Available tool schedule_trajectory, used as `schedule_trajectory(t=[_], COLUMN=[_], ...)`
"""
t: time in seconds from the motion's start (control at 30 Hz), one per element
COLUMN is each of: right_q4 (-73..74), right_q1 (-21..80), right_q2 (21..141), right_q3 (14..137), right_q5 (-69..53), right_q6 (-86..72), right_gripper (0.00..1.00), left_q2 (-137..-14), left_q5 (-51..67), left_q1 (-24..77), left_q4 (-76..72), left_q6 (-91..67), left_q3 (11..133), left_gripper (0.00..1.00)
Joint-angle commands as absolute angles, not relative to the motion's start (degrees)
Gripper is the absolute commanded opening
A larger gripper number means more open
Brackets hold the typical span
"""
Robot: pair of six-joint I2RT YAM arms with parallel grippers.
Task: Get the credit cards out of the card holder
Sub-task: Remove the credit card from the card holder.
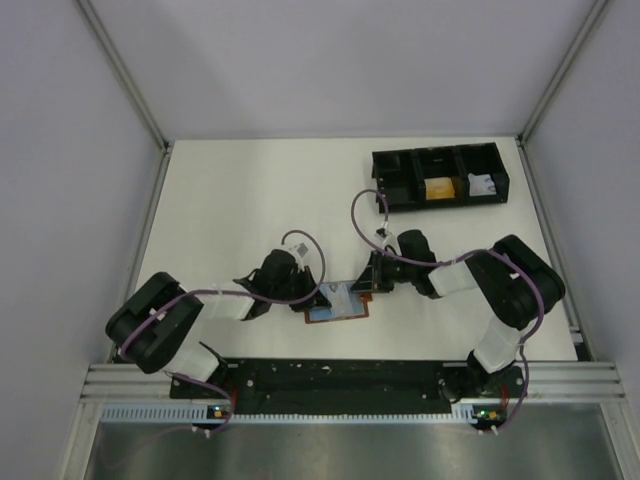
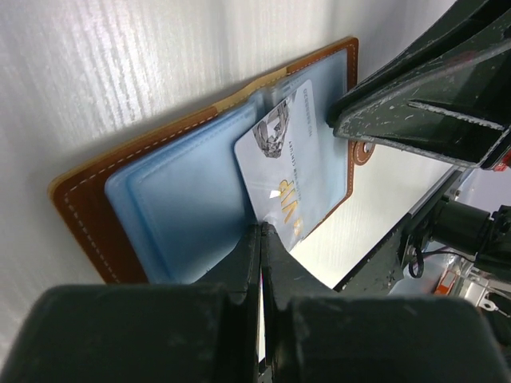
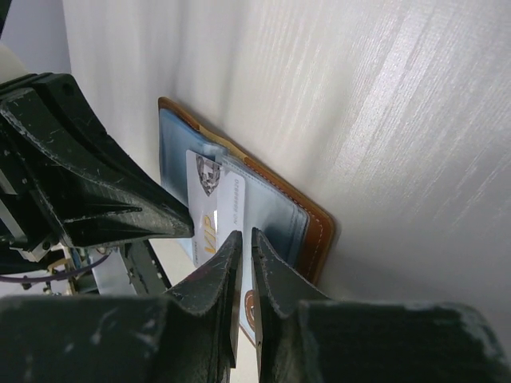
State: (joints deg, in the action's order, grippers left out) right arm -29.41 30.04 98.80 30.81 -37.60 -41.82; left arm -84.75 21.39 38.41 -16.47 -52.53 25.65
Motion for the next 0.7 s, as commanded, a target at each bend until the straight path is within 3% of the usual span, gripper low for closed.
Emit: schedule_trajectory(t=[0.0, 0.1, 0.23, 0.37, 0.57, 0.67], right_q4=[-29.36, -29.18, -29.00, -28.83, -28.83, -28.65], right_q1=[29.44, 29.44, 29.44, 29.44, 29.53, 29.53], right_q2=[100.11, 100.28, 100.28, 100.28, 100.20, 100.28], right_q3=[30.32, 30.50, 30.41, 30.32, 30.41, 30.41], right_q5=[-34.72, -34.80, -34.89, -34.89, -35.16, -34.89], right_q6=[-40.70, -40.61, -40.69, -40.61, -40.43, -40.52], right_gripper=[0.09, 0.09, 0.09, 0.09, 0.09, 0.09], left_q2=[-82.97, -84.19, -85.34, -85.96, -87.45, -88.33], left_q5=[19.33, 20.30, 21.18, 21.27, 20.83, 20.83], left_q1=[38.32, 38.23, 38.23, 38.23, 38.23, 38.23], left_q4=[-18.62, -21.17, -24.86, -27.15, -29.18, -30.06], left_q6=[-52.20, -53.34, -55.19, -56.86, -58.18, -58.53], left_q3=[22.86, 22.68, 21.98, 21.27, 21.09, 21.09], left_gripper=[0.00, 0.03, 0.28, 0.39, 0.38, 0.24])
